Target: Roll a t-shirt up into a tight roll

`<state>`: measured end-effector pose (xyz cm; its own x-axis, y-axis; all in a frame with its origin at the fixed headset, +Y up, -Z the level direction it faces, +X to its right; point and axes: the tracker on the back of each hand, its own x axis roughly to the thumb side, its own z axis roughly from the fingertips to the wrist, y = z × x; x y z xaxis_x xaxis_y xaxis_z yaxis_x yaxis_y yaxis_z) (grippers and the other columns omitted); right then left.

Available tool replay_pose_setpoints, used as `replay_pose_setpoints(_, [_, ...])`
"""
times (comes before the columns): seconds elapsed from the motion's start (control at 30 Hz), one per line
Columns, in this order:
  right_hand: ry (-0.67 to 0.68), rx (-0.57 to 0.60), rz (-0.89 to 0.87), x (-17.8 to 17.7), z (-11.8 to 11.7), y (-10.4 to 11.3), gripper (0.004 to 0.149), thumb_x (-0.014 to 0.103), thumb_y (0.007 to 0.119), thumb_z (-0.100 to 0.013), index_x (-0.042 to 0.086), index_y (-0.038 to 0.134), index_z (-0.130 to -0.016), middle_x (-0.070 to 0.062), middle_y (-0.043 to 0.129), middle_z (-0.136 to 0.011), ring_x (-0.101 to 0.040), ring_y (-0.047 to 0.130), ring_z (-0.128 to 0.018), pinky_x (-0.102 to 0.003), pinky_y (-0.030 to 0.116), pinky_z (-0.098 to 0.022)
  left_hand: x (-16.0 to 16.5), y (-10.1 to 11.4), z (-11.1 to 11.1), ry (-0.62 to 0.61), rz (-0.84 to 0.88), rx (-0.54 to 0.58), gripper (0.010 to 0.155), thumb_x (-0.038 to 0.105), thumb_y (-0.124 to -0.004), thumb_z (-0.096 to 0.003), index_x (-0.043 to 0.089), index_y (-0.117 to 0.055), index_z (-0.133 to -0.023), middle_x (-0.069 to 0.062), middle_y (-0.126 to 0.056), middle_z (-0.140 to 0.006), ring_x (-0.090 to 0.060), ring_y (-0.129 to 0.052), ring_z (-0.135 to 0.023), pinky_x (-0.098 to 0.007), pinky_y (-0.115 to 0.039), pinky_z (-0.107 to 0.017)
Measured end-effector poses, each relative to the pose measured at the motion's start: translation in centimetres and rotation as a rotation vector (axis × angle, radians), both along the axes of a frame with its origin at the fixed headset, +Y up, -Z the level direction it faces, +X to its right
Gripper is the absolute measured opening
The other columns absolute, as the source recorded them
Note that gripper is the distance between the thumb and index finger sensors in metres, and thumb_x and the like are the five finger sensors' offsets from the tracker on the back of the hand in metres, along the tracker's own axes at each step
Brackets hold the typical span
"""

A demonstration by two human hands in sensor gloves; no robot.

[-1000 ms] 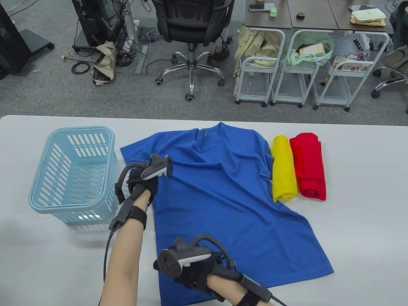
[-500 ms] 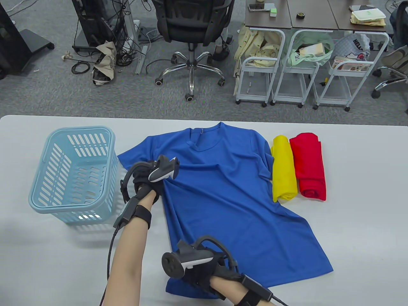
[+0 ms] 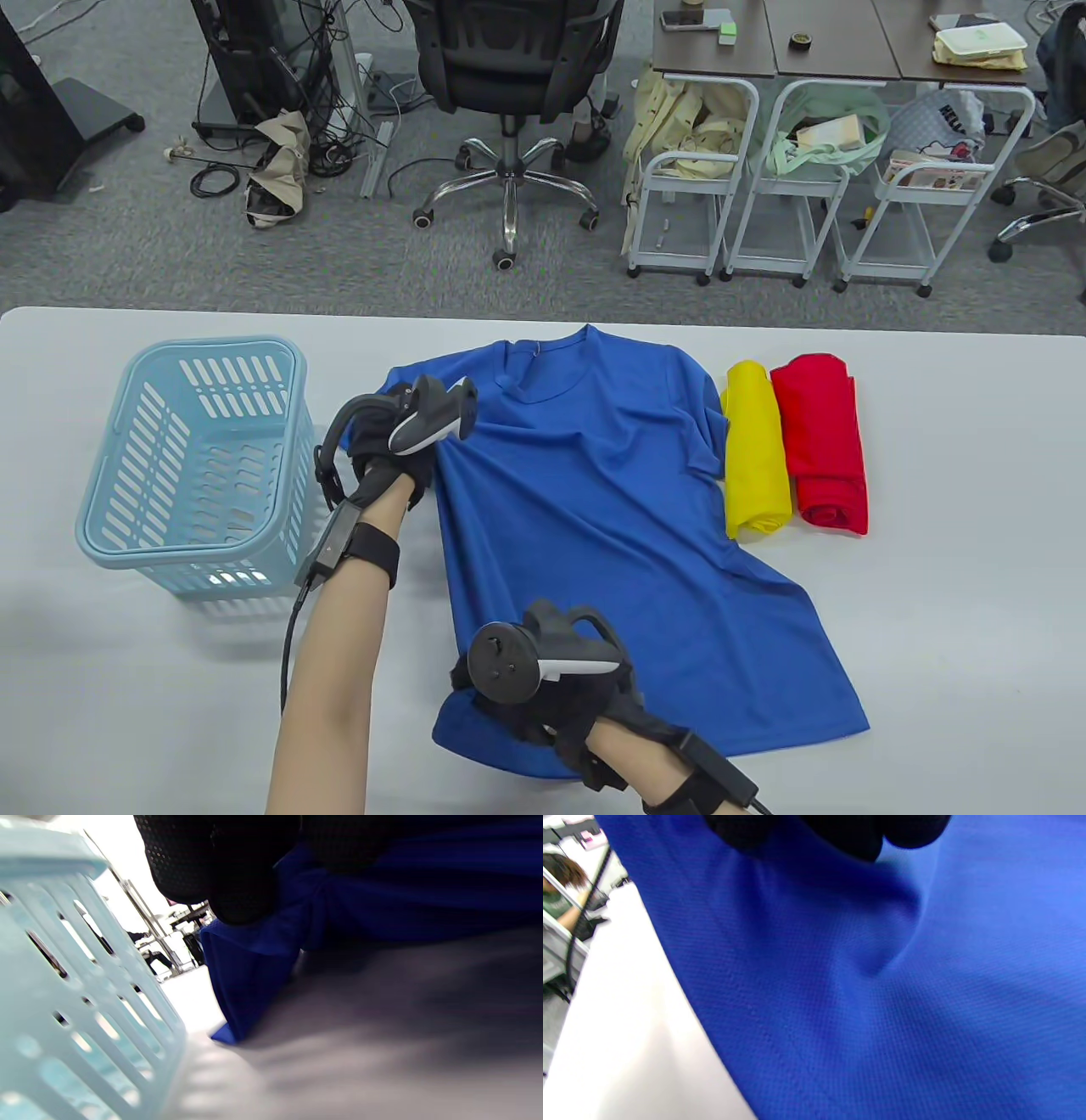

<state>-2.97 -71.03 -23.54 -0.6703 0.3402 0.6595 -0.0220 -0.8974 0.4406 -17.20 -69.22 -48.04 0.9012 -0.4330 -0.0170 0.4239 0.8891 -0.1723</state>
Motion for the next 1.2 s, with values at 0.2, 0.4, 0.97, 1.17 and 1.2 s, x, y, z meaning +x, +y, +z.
replay_pose_setpoints(0.2, [0.063, -0.074, -0.273, -1.4, 0.1, 3.3, 0.040, 0.032, 0.065, -0.058, 0.029, 0.054, -0.096, -0.008, 0.061, -0.098, -0.021, 0.074, -0.081, -0.049, 0.062, -0.065, -0.1, 3.9, 0.6, 0.002, 0.065, 0.101, 0.040, 0.034, -0.063, -0.0583, 0.037, -0.062, -0.098, -0.008, -0.066, -0.112, -0.024, -0.089, -0.086, -0.042, -0.080, -0.065])
replay_pose_setpoints(0.4, [0.062, -0.105, -0.398, 0.7, -0.5, 5.2, 0.039, 0.032, 0.065, -0.059, 0.031, 0.054, -0.096, -0.008, 0.059, -0.100, -0.023, 0.072, -0.084, -0.049, 0.062, -0.066, -0.9, 5.8, 0.6, 0.085, 0.118, 0.169, 0.040, 0.034, -0.063, -0.0586, 0.037, -0.062, -0.099, -0.008, -0.064, -0.112, -0.025, -0.088, -0.087, -0.042, -0.079, -0.065])
replay_pose_setpoints(0.97, [-0.403, -0.308, -0.074, 24.1, -2.1, 1.3, 0.050, 0.033, 0.078, -0.051, 0.028, 0.069, -0.100, -0.013, 0.068, -0.101, -0.032, 0.080, -0.084, -0.053, 0.066, -0.063, 23.2, -0.1, 0.0, -0.356, 0.301, -0.024, 0.059, 0.039, -0.064, -0.0585, 0.042, -0.040, -0.112, -0.011, -0.052, -0.121, -0.028, -0.084, -0.094, -0.047, -0.076, -0.068])
replay_pose_setpoints(1.17, [-0.555, -0.341, -0.115, 27.2, -2.6, -0.2, 0.051, 0.035, 0.072, -0.055, 0.024, 0.063, -0.104, -0.016, 0.062, -0.105, -0.036, 0.075, -0.088, -0.055, 0.063, -0.064, 22.0, -1.8, 2.4, -0.379, 0.220, -0.045, 0.064, 0.043, -0.062, -0.0579, 0.037, -0.033, -0.115, -0.013, -0.043, -0.124, -0.032, -0.076, -0.102, -0.051, -0.072, -0.072])
replay_pose_setpoints(1.2, [-0.555, -0.344, -0.116, 26.9, -2.9, -0.5, 0.051, 0.035, 0.071, -0.056, 0.023, 0.062, -0.104, -0.017, 0.060, -0.106, -0.037, 0.073, -0.089, -0.055, 0.062, -0.065, 21.3, -1.9, 2.8, -0.367, 0.228, -0.057, 0.064, 0.045, -0.061, -0.0580, 0.035, -0.034, -0.115, -0.014, -0.043, -0.124, -0.033, -0.075, -0.103, -0.051, -0.071, -0.073])
